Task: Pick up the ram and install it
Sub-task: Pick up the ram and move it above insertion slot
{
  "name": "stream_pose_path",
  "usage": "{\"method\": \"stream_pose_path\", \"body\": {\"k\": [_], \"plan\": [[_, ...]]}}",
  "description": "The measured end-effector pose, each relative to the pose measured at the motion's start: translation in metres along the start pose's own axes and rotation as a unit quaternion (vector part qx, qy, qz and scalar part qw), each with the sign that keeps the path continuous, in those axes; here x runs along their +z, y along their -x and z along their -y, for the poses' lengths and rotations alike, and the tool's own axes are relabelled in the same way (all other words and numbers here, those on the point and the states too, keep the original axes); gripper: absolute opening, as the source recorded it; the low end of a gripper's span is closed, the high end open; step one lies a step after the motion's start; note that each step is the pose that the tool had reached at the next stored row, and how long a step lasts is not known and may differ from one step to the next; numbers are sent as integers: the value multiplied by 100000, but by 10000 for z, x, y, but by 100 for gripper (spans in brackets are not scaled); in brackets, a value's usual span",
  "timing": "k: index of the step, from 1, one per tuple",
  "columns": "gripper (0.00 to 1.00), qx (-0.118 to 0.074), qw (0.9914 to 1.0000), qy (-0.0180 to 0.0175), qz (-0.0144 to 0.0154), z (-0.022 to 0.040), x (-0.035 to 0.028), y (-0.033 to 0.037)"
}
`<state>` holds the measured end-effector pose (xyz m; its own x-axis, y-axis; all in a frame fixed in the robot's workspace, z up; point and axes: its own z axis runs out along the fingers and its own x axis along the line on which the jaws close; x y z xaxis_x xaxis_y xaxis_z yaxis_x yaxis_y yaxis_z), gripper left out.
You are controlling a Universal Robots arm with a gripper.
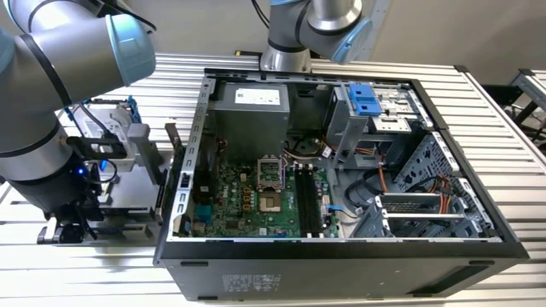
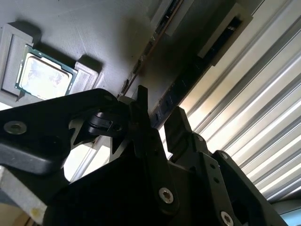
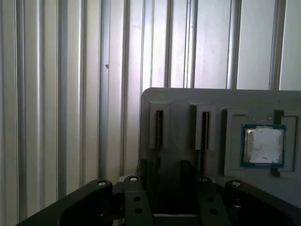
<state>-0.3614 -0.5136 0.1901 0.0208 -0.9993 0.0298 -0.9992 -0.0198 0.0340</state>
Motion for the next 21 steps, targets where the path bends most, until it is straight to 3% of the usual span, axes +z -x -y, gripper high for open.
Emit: {"method": "stream_pose_path", "body": {"k": [1,2,17,21], "plan": [[100,-11,100000,2,-2,0,0,0],[0,-18,100000,2,-1,0,0,0],[0,-286,100000,-13,0,0,-1,0],[0,-286,100000,-5,-10,-1,-27,-1]]}}
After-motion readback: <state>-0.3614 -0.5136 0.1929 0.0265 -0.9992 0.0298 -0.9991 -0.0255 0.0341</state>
